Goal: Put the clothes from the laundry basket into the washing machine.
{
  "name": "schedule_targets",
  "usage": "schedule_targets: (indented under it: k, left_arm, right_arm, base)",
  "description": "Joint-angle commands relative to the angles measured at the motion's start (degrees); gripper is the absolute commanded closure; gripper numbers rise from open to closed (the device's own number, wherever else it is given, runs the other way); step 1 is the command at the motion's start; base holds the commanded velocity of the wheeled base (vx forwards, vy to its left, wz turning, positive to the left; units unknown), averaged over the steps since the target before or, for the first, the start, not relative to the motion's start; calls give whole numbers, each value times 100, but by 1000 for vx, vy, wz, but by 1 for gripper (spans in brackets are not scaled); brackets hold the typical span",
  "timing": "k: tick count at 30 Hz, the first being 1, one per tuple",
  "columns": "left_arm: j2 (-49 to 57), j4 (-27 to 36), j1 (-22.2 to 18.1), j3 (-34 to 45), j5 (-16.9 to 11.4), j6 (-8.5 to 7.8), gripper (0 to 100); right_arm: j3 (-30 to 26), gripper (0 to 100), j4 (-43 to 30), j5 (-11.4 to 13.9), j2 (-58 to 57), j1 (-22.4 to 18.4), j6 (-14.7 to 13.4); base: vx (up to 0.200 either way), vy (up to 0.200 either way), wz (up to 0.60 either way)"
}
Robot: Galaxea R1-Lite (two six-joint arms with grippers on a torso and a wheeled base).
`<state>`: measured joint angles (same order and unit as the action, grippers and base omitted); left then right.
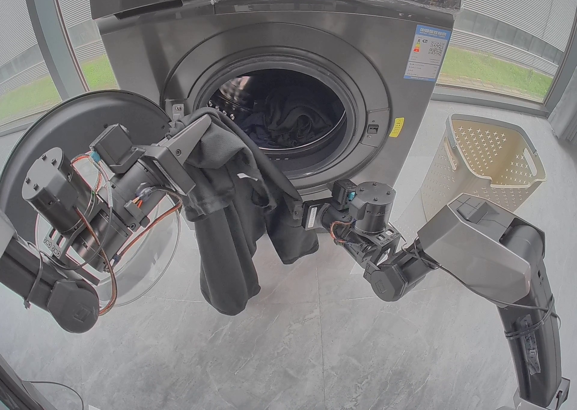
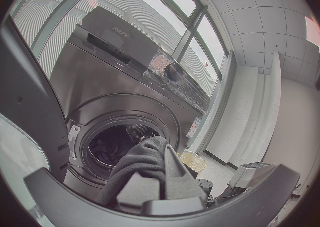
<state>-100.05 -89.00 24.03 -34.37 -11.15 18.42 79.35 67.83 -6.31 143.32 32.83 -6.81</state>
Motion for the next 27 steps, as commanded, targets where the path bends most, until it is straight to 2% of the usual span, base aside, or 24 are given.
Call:
schedule_targets:
  k: [1,6,10,13,19,22,27]
  left_arm:
    - [12,-21,5,9,-1,12,100]
    - [12,-21,14,9,-1,12,100]
    - [-6,-21,5,0,-1,12,100]
    - [-15,-21,-3,-9,-1,4,100]
    - [-59,-21,-30,-62,8,12,100]
    - [-59,-21,-39,-79,8,12,100]
    - [-59,-21,-39,-79,8,12,100]
  right_arm:
    - [-16,0,20,-1,-6,-49,-4]
    - [-25,0,37,-1,29,22,-4]
    - [-244,0,81,-1,20,162,31]
    - [-543,0,169,16,-59,268,66]
    - [-1536,0,371,104,-419,575,66]
    - [-2020,0,433,254,-586,848,66]
    - [-2196,0,486,438,-604,1296,66]
  base:
    - [0,0,0]
    - [0,0,0]
    - [0,0,0]
    - [0,0,0]
    - [0,0,0]
    - [0,0,0]
    - [0,0,0]
